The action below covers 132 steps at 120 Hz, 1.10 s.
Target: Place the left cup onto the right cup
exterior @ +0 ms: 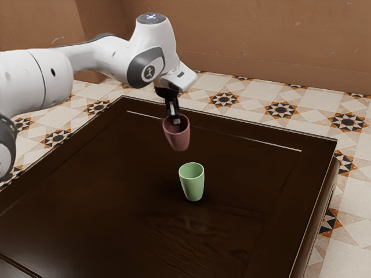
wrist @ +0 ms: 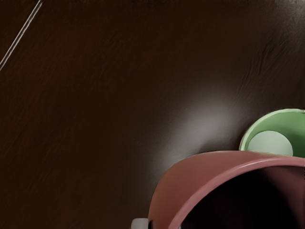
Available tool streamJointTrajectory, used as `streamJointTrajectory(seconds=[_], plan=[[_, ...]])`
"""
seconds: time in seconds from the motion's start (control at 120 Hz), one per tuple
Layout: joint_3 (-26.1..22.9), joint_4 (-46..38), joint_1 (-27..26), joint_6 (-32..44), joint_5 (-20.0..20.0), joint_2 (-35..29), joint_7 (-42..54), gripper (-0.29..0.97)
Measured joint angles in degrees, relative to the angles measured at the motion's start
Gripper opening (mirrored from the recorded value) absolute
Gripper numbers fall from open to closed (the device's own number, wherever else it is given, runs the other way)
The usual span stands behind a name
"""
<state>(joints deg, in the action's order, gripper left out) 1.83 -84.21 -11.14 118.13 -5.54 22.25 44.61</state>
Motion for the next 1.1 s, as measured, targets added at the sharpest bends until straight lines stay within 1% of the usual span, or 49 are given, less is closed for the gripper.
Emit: streamJointTrajectory(seconds=[0.367, 0.683, 1.1], plan=[[0.0, 3.82, -3.17, 0.03, 0.43, 3.81, 0.07, -0.11], [0.34, 3.19, -3.04, -2.54, 5.3, 3.73, 0.1, -0.11], [0.46, 2.74, -2.47, -5.99, 7.14, 3.89, -0.02, -0.11]])
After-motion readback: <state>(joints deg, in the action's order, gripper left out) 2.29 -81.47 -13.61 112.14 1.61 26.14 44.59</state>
